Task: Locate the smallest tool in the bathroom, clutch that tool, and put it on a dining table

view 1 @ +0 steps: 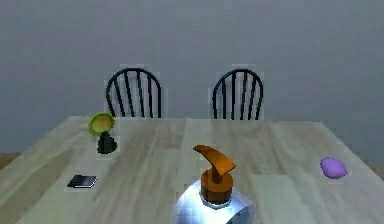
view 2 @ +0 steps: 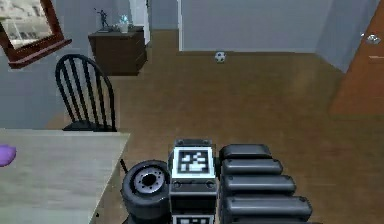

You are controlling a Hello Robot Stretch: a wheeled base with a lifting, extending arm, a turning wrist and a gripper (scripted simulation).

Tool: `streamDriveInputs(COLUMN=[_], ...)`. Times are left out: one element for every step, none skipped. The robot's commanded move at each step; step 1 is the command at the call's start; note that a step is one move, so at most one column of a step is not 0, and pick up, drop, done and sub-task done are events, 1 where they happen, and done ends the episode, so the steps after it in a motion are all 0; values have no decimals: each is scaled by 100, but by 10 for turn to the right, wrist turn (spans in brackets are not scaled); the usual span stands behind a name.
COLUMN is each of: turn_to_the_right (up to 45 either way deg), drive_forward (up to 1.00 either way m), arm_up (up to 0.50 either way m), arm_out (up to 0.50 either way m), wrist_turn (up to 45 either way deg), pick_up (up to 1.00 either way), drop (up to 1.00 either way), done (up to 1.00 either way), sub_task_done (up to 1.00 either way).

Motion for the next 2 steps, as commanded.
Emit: streamDriveInputs(turn_to_the_right=[-450, -330], drive_forward=[0, 0], arm_up=[0, 0], arm_out=[0, 0], wrist_turn=[0, 0], pick_up=[0, 0], drop=[0, 0], done=[0, 0], sub_task_done=[0, 0])
